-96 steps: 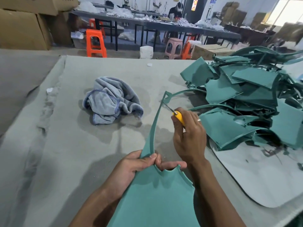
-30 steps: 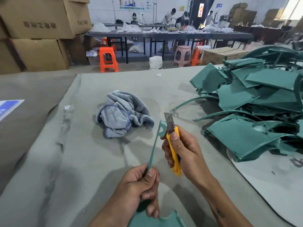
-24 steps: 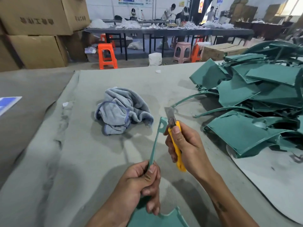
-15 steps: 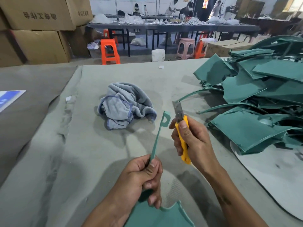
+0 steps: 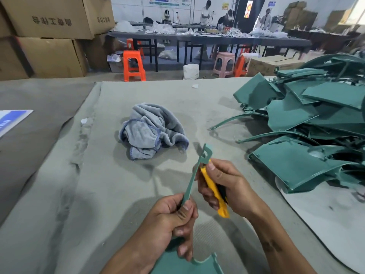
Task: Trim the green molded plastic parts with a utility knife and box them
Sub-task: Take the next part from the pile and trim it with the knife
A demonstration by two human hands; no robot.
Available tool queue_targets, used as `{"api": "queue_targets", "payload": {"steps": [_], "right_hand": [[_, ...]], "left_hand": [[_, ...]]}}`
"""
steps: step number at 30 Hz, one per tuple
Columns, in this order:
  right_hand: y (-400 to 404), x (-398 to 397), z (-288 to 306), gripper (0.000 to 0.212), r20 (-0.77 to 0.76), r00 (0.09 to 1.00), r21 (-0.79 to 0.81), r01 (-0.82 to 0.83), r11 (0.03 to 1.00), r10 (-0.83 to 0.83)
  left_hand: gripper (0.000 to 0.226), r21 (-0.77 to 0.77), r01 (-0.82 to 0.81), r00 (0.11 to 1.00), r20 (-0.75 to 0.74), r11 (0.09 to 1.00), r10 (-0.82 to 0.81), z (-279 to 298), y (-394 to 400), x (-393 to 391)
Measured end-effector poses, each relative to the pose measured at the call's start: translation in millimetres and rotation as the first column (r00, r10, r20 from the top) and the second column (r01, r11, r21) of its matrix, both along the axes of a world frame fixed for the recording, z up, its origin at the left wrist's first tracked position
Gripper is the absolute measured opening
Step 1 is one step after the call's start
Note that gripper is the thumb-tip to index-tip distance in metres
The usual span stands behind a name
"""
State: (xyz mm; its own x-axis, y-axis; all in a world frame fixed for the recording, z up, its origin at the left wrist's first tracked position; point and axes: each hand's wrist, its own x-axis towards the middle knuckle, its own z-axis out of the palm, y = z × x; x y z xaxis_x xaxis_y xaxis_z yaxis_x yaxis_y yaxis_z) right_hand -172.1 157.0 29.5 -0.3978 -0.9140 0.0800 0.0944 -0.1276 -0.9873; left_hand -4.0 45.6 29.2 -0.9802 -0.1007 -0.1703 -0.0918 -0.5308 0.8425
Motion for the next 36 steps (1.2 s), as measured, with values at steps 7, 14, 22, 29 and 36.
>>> {"api": "queue_targets", "payload": {"steps": [7,14,22,29,36], "right_hand": [[-9,5,0,0.046,0.202,0.965,-0.012,0.173,0.985,-0.167],[-13,20,1,0.069,-0.058,0.996,0.026,0.068,0.997,-0.066],[9,6,6,0.041,-0.055,0.981,0.365,-0.151,0.919,0.184],[-9,20,10,0.016,0.157,0.97,0.094,0.173,0.98,-0.186],[-9,14,12,0.026,0.172,0.851,0.076,0.491,0.868,-0.496]], "left_hand": [[0.021,-0.032,-0.173,0.985,-0.016,0.984,0.173,-1,0,0],[0.023,0.068,-0.508,0.857,-0.054,0.859,0.512,12,-5,0],[0.021,0.228,-0.577,0.788,-0.1,0.785,0.608,17,-22,4],[0.045,0.266,-0.422,0.889,-0.065,0.867,0.453,17,-28,7],[0.032,0.062,-0.324,0.946,-0.011,0.944,0.325,9,-26,8]]}}
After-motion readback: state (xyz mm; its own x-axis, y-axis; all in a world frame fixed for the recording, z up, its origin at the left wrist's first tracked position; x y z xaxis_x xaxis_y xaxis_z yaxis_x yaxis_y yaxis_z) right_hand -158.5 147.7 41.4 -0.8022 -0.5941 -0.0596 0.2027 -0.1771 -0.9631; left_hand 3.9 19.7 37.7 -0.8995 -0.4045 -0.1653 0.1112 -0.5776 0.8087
